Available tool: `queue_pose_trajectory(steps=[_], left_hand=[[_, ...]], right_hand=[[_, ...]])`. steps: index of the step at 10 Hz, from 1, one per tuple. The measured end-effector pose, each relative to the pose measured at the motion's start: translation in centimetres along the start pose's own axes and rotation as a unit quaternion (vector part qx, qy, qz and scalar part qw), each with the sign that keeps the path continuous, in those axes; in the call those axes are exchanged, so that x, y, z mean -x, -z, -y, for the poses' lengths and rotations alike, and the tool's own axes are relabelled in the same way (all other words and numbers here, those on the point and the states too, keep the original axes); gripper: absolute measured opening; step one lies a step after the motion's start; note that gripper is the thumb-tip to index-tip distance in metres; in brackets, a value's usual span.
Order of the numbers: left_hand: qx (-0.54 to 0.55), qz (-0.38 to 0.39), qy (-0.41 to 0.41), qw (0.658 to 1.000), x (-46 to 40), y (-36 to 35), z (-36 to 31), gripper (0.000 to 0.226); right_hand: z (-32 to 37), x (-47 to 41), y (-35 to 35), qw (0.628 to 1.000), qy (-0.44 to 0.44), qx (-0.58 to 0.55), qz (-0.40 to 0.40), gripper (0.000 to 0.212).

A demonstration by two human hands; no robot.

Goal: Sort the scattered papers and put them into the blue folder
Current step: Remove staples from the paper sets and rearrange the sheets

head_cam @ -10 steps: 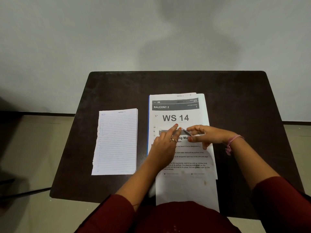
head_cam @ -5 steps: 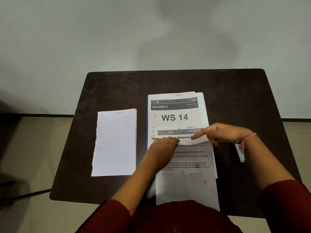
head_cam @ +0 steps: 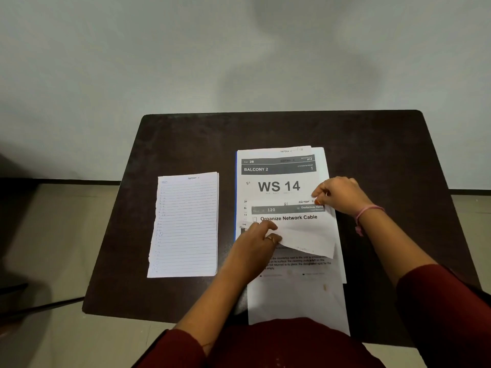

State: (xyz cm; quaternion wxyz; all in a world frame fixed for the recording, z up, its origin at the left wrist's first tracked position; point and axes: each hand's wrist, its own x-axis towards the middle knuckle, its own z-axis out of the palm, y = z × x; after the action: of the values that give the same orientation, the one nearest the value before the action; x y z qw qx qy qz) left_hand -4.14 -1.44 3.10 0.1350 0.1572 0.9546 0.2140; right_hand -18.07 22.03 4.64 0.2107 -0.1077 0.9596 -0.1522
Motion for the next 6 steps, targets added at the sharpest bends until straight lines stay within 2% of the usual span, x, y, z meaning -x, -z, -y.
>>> queue_pose_trajectory(steps=[1, 2, 3, 4, 5, 6], left_hand=[[-0.084, -0.083, -0.065, 0.991, 0.3, 0.1, 0.2, 0.016], [-0.064, -0.115, -0.097, 0.987, 0.2, -0.1, 0.2, 0.015], [-0.053, -0.109, -0.076, 0.990, 0.0, 0.7, -0.1, 0.019], [-0.044, -0.103, -0.082, 0.990, -0.3, 0.8, -0.3, 0.036], [-0.045, -0.073, -0.086, 0.993, -0.4, 0.9, 0.0, 0.023], [-0.041, -0.035, -0.074, 0.996, -0.5, 1.3, -0.3, 0.032]], right_hand=[[0.4, 0.8, 0.1, 0.998, 0.023, 0.057, -0.006, 0.019], [0.7, 1.9, 0.2, 0.992, 0.051, 0.115, -0.030, 0.022], [1.0, 2.9, 0.3, 0.990, 0.067, 0.124, -0.030, 0.018], [1.2, 4.0, 0.8, 0.994, 0.104, 0.032, 0.026, 0.009], [1.5, 5.1, 2.0, 0.952, 0.099, -0.180, 0.226, 0.008], [1.4, 5.0, 2.3, 0.909, 0.085, -0.266, 0.311, 0.023]])
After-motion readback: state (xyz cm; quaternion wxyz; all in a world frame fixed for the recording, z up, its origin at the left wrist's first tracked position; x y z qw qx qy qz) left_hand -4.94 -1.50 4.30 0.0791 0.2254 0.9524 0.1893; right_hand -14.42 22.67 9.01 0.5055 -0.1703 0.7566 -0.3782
